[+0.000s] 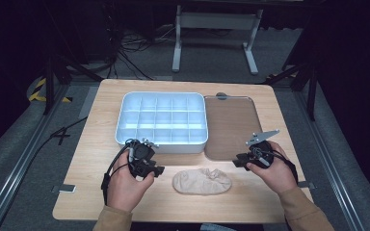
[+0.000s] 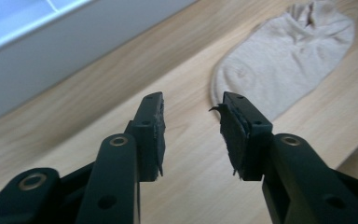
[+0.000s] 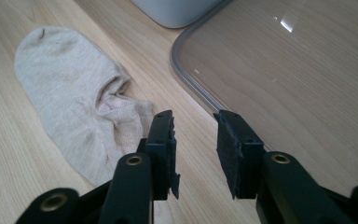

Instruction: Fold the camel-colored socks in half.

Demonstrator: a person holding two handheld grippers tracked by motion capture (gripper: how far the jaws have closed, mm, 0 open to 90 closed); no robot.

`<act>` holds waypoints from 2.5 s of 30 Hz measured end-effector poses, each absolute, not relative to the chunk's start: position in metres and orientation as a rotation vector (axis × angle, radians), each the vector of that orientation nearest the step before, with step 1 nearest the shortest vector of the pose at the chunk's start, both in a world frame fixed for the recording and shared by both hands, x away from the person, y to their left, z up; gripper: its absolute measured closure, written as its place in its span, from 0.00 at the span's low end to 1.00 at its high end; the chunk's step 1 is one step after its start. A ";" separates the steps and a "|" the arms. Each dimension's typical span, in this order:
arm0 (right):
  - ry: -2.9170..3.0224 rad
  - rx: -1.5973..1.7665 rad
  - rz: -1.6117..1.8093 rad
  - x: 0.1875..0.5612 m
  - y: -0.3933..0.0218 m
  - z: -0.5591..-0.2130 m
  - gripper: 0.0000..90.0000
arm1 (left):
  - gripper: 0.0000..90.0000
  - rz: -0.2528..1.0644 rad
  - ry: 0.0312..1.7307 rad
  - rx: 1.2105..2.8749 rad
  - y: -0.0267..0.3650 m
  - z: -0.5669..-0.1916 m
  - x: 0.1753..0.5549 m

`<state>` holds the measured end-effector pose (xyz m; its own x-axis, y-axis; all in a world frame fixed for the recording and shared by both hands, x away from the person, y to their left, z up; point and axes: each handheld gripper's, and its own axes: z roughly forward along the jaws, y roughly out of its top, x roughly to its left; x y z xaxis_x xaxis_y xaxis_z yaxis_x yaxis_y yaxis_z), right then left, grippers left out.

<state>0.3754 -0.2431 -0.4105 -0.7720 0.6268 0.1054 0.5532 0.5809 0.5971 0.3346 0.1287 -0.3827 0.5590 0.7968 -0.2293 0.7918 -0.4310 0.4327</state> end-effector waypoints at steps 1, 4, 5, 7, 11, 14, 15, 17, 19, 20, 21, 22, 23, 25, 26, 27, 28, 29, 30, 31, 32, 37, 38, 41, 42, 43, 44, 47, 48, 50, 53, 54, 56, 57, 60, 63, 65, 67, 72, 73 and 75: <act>2.696 0.991 0.946 0.375 -0.243 -0.411 0.77 | 0.67 0.003 1.293 2.292 0.127 -0.383 0.335; 2.705 0.965 0.940 0.375 -0.242 -0.412 0.77 | 0.67 -0.021 1.336 2.276 0.122 -0.386 0.335; 2.707 0.964 0.942 0.375 -0.242 -0.413 0.77 | 0.67 -0.012 1.341 2.281 0.120 -0.387 0.335; 2.710 0.959 0.944 0.373 -0.241 -0.413 0.76 | 0.68 -0.002 1.337 2.303 0.118 -0.390 0.336; 2.709 0.956 0.946 0.371 -0.241 -0.413 0.75 | 0.70 -0.039 1.297 2.286 0.111 -0.399 0.337; 2.715 0.958 0.938 0.370 -0.240 -0.414 0.75 | 0.71 -0.060 1.279 2.255 0.106 -0.406 0.338; 2.718 0.959 0.935 0.369 -0.239 -0.415 0.75 | 0.72 -0.070 1.281 2.250 0.105 -0.409 0.338; 2.722 0.953 0.933 0.369 -0.238 -0.415 0.75 | 0.72 -0.067 1.285 2.255 0.101 -0.413 0.338; 2.726 0.951 0.932 0.369 -0.237 -0.416 0.75 | 0.74 -0.082 1.285 2.263 0.098 -0.417 0.340; 2.727 0.947 0.930 0.369 -0.237 -0.416 0.75 | 0.74 -0.087 1.296 2.270 0.096 -0.421 0.341; 2.731 0.951 0.930 0.368 -0.237 -0.417 0.74 | 0.74 -0.088 1.301 2.276 0.095 -0.423 0.342; 2.731 0.944 0.925 0.369 -0.236 -0.417 0.74 | 0.74 -0.094 1.308 2.280 0.094 -0.427 0.343; 2.734 0.948 0.923 0.368 -0.236 -0.418 0.74 | 0.74 -0.106 1.314 2.283 0.093 -0.430 0.344; 2.743 0.945 0.923 0.368 -0.234 -0.419 0.74 | 0.73 -0.109 1.320 2.283 0.091 -0.434 0.345; 2.744 0.941 0.919 0.368 -0.234 -0.419 0.73 | 0.72 -0.113 1.324 2.288 0.090 -0.435 0.345; 2.746 0.935 0.919 0.367 -0.233 -0.420 0.73 | 0.72 -0.118 1.323 2.294 0.089 -0.436 0.345; 2.746 0.935 0.919 0.367 -0.233 -0.420 0.73 | 0.72 -0.118 1.323 2.294 0.089 -0.436 0.345; 2.747 0.939 0.917 0.366 -0.232 -0.420 0.73 | 0.72 -0.123 1.339 2.291 0.088 -0.437 0.345; 2.748 0.940 0.916 0.366 -0.232 -0.420 0.73 | 0.72 -0.126 1.341 2.293 0.088 -0.438 0.346; 2.748 0.940 0.916 0.366 -0.232 -0.420 0.73 | 0.72 -0.126 1.341 2.293 0.088 -0.438 0.346; 2.745 0.941 0.916 0.365 -0.232 -0.420 0.73 | 0.72 -0.122 1.343 2.303 0.088 -0.438 0.346; 2.753 0.934 0.908 0.364 -0.232 -0.421 0.73 | 0.72 -0.120 1.366 2.318 0.084 -0.443 0.348; 2.754 0.925 0.910 0.364 -0.232 -0.422 0.73 | 0.72 -0.116 1.373 2.323 0.083 -0.444 0.348; 2.756 0.927 0.899 0.364 -0.233 -0.422 0.73 | 0.74 -0.111 1.376 2.344 0.080 -0.447 0.348; 2.756 0.931 0.899 0.363 -0.233 -0.422 0.73 | 0.76 -0.114 1.367 2.341 0.078 -0.447 0.348; 2.756 0.932 0.901 0.363 -0.233 -0.422 0.73 | 0.77 -0.106 1.368 2.355 0.077 -0.446 0.348; 2.756 0.932 0.901 0.363 -0.233 -0.422 0.73 | 0.79 -0.088 1.364 2.363 0.076 -0.447 0.348; 2.755 0.923 0.896 0.362 -0.233 -0.422 0.73 | 0.81 -0.066 1.352 2.378 0.073 -0.446 0.347; 2.757 0.918 0.897 0.362 -0.232 -0.423 0.73 | 0.81 -0.067 1.352 2.379 0.072 -0.446 0.346; 2.764 0.913 0.889 0.360 -0.230 -0.424 0.73 | 0.85 -0.059 1.350 2.387 0.072 -0.446 0.346; 2.781 0.894 0.881 0.358 -0.227 -0.425 0.74 | 0.93 -0.078 1.349 2.385 0.071 -0.446 0.345; 2.797 0.876 0.869 0.356 -0.223 -0.426 0.77 | 0.93 -0.069 1.350 2.387 0.071 -0.446 0.345; 2.816 0.876 0.863 0.353 -0.219 -0.428 0.82 | 0.94 -0.064 1.353 2.383 0.071 -0.446 0.345; 2.820 0.866 0.872 0.352 -0.218 -0.428 0.84 | 0.95 -0.056 1.353 2.384 0.071 -0.445 0.344; 2.841 0.843 0.921 0.346 -0.211 -0.429 0.91 | 0.95 -0.036 1.360 2.388 0.073 -0.441 0.344; 2.849 0.805 0.943 0.341 -0.202 -0.432 0.94 | 0.95 -0.044 1.359 2.385 0.075 -0.438 0.344; 2.852 0.793 0.939 0.340 -0.198 -0.435 0.94 | 0.95 -0.046 1.356 2.376 0.076 -0.433 0.342; 2.855 0.790 0.937 0.340 -0.196 -0.437 0.94 | 0.95 -0.040 1.354 2.379 0.076 -0.431 0.342; 2.851 0.810 0.939 0.341 -0.190 -0.448 0.94 | 0.95 -0.038 1.338 2.374 0.078 -0.422 0.339; 2.851 0.810 0.939 0.341 -0.190 -0.448 0.94 | 0.95 -0.047 1.346 2.361 0.078 -0.421 0.339; 2.859 0.809 0.920 0.342 -0.188 -0.451 0.94 | 0.95 -0.046 1.340 2.363 0.079 -0.418 0.339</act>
